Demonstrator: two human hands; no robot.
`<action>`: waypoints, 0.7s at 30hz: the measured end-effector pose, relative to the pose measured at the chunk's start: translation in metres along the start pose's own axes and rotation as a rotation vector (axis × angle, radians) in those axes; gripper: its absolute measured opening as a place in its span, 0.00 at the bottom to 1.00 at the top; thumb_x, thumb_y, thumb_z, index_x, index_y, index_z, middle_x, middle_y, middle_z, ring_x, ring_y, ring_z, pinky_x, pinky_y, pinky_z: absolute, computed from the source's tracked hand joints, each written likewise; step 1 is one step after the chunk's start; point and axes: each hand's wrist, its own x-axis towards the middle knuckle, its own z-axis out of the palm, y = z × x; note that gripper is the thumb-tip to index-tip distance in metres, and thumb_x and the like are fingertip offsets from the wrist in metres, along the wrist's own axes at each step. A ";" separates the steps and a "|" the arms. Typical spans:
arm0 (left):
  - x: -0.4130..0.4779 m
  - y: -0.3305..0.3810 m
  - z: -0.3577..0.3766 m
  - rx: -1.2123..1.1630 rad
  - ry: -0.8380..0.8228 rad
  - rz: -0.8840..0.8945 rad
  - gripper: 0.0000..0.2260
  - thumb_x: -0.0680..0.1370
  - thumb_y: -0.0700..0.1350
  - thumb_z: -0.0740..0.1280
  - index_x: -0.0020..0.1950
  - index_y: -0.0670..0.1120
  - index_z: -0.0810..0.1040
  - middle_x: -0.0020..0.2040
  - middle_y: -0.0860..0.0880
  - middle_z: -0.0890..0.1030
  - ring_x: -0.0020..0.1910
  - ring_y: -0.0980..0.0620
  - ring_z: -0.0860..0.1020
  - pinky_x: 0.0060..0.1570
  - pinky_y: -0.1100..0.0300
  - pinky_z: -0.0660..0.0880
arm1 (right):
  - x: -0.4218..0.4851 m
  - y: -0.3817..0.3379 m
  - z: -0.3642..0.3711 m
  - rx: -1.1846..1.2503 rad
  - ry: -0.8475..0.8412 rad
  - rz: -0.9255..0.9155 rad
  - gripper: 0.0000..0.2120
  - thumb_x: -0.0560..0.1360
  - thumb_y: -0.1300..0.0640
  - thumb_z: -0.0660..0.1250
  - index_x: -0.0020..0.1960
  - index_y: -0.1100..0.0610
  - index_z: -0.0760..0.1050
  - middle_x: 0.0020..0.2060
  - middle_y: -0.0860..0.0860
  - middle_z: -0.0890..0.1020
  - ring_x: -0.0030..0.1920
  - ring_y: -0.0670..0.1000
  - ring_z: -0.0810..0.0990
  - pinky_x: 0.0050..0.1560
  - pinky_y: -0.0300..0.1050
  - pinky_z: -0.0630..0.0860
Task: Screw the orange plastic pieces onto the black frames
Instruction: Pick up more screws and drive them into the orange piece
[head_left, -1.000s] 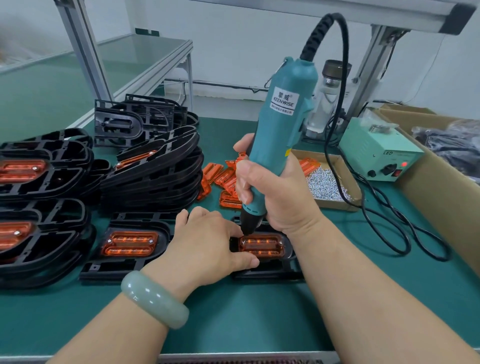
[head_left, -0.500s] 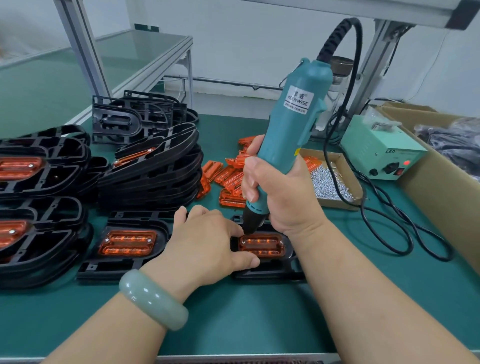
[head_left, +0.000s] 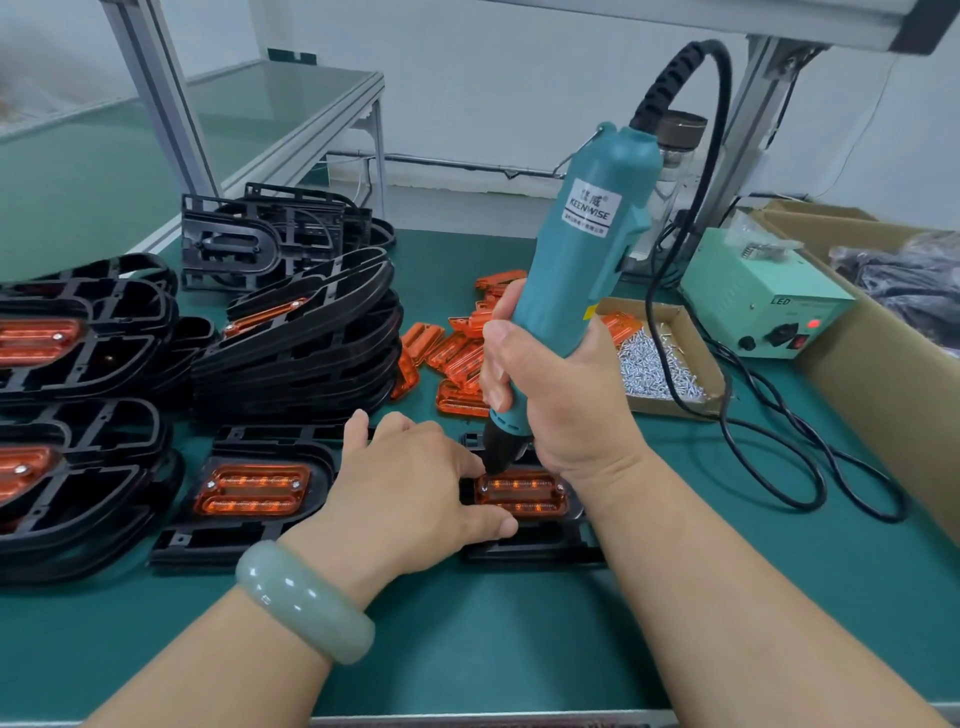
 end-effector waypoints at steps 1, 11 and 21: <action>0.000 0.000 0.000 0.002 0.000 0.000 0.31 0.67 0.72 0.63 0.65 0.59 0.74 0.59 0.56 0.74 0.68 0.50 0.60 0.72 0.43 0.39 | 0.000 -0.001 -0.001 0.001 -0.008 0.000 0.05 0.72 0.65 0.64 0.43 0.56 0.71 0.25 0.50 0.70 0.22 0.49 0.68 0.28 0.40 0.70; -0.001 0.001 -0.002 0.009 -0.010 -0.008 0.30 0.67 0.72 0.63 0.66 0.59 0.73 0.59 0.55 0.74 0.68 0.50 0.60 0.71 0.43 0.37 | 0.003 -0.003 -0.002 -0.002 -0.077 -0.009 0.08 0.70 0.60 0.66 0.46 0.50 0.76 0.24 0.48 0.72 0.22 0.49 0.70 0.29 0.39 0.71; 0.000 0.001 -0.002 0.025 -0.018 -0.016 0.31 0.67 0.72 0.63 0.66 0.59 0.72 0.58 0.56 0.74 0.68 0.51 0.60 0.71 0.42 0.37 | 0.003 -0.006 -0.002 -0.018 -0.031 0.024 0.07 0.72 0.65 0.63 0.48 0.56 0.74 0.24 0.50 0.72 0.23 0.49 0.69 0.30 0.40 0.71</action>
